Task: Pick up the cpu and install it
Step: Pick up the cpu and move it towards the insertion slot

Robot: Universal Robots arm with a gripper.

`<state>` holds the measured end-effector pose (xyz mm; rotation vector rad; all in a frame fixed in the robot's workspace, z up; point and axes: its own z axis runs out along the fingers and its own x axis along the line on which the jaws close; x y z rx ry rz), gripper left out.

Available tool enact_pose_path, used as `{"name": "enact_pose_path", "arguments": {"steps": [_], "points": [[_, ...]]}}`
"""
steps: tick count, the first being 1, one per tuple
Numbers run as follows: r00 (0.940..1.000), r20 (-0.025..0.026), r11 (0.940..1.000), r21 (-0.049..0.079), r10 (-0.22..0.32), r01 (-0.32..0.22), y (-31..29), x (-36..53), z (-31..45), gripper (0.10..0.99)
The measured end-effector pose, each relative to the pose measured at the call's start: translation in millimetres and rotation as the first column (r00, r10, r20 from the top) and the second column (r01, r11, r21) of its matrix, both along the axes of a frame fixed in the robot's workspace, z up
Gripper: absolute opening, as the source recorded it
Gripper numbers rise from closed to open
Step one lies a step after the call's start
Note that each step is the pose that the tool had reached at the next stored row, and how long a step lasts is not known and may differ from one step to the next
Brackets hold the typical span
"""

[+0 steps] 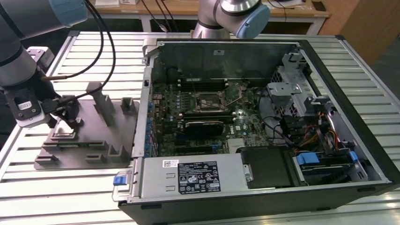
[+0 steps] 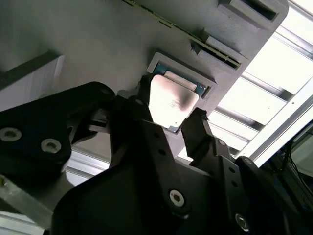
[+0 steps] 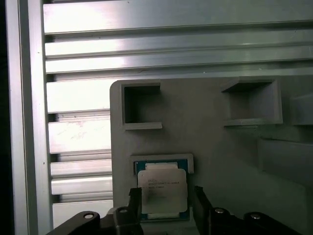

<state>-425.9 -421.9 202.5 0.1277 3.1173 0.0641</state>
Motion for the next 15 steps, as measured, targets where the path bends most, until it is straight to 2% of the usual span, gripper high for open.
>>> {"name": "enact_pose_path", "arguments": {"steps": [1,3,5,6,15], "points": [[1.0,0.0,1.0,0.0,0.0,0.0,0.0,0.0,0.0,0.525],[1.0,0.0,1.0,0.0,0.0,0.0,0.0,0.0,0.0,0.643],[1.0,0.0,1.0,0.0,0.0,0.0,0.0,0.0,0.0,0.643],[1.0,0.0,1.0,0.0,0.0,0.0,0.0,0.0,0.0,0.706],[1.0,-0.0002,1.0,-0.001,0.0,0.0,0.0,0.0,-1.6,0.706]]}}
